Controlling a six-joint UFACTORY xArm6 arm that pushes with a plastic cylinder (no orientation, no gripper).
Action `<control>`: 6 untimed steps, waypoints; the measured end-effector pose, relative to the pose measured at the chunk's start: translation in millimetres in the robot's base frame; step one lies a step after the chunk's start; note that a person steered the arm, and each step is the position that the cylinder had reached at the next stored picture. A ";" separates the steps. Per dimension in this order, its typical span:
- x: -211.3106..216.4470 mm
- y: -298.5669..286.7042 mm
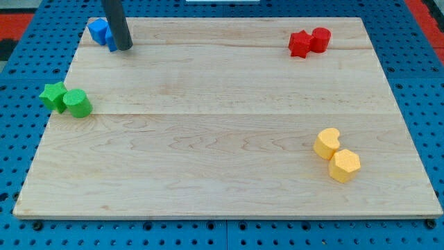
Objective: Move your arm towards the red blocks
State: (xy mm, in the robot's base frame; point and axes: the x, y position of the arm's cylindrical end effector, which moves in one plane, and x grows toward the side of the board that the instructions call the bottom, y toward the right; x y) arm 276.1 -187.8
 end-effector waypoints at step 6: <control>27.0 367.5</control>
